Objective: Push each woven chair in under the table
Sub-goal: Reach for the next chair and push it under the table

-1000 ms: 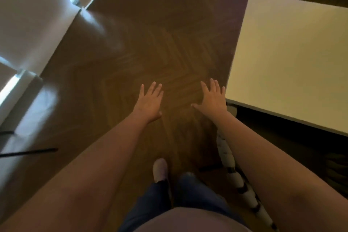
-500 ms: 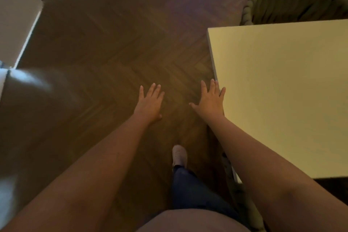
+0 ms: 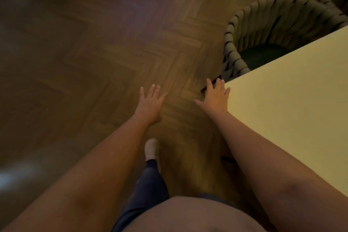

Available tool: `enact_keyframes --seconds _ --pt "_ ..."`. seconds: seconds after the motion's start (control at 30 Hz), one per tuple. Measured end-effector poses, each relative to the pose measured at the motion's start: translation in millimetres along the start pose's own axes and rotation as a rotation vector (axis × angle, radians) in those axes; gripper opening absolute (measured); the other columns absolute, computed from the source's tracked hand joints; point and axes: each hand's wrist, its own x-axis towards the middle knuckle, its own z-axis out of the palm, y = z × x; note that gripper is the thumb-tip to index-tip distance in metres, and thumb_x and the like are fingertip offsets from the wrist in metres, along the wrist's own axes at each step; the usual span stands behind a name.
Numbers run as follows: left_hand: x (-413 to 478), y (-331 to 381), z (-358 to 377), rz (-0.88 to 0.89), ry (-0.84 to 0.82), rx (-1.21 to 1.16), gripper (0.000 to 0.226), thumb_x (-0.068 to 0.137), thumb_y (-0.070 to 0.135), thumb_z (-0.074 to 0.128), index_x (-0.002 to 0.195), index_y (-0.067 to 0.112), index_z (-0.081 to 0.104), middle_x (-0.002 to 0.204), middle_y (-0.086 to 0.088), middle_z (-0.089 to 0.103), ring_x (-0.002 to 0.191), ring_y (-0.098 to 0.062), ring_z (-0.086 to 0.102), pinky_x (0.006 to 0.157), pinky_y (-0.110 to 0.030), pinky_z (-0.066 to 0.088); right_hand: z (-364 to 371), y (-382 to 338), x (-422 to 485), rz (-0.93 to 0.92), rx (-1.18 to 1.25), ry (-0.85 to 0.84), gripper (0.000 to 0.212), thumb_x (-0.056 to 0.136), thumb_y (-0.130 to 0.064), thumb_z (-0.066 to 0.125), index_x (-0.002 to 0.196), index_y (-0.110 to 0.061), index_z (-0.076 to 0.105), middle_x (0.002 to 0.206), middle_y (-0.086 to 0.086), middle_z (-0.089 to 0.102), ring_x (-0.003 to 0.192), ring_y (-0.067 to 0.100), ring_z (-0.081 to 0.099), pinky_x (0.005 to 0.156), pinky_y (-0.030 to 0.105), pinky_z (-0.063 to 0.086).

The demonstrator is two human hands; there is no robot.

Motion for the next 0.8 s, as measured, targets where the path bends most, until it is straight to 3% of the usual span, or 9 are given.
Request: enact_keyframes --seconds 0.3,0.5,0.8 --pt "187.0 -95.5 -112.9 0.343 0.068 0.179 0.096 0.088 0.036 0.065 0.155 0.022 -0.002 0.161 -0.013 -0.010 0.148 -0.030 -0.013 0.116 -0.060 -0.003 -33.8 -55.7 133.0 0.426 0.215 0.123 0.094 0.086 -0.055 0.064 0.156 -0.021 0.012 0.163 0.013 -0.001 0.149 0.031 -0.007 0.118 0.047 -0.004" --pt "320.1 -84.5 -186.4 0.529 0.144 0.339 0.088 0.093 0.025 0.058 0.154 0.022 -0.004 0.160 -0.014 -0.012 0.147 -0.031 -0.014 0.114 -0.059 -0.005 -61.6 -36.9 234.5 0.701 0.298 0.152 0.092 0.087 -0.057 0.061 0.155 -0.018 0.013 0.161 0.017 0.004 0.149 0.034 -0.002 0.120 0.048 0.002" --pt "506.1 -51.1 -303.6 0.698 0.221 0.505 0.092 0.093 0.029 0.059 0.154 0.023 -0.010 0.160 -0.014 -0.014 0.148 -0.031 -0.014 0.115 -0.060 -0.002 -124.3 -1.3 403.7 0.987 0.549 0.248 0.111 0.080 -0.060 0.067 0.155 -0.016 -0.003 0.161 0.016 0.007 0.149 0.031 0.005 0.119 0.049 0.005"
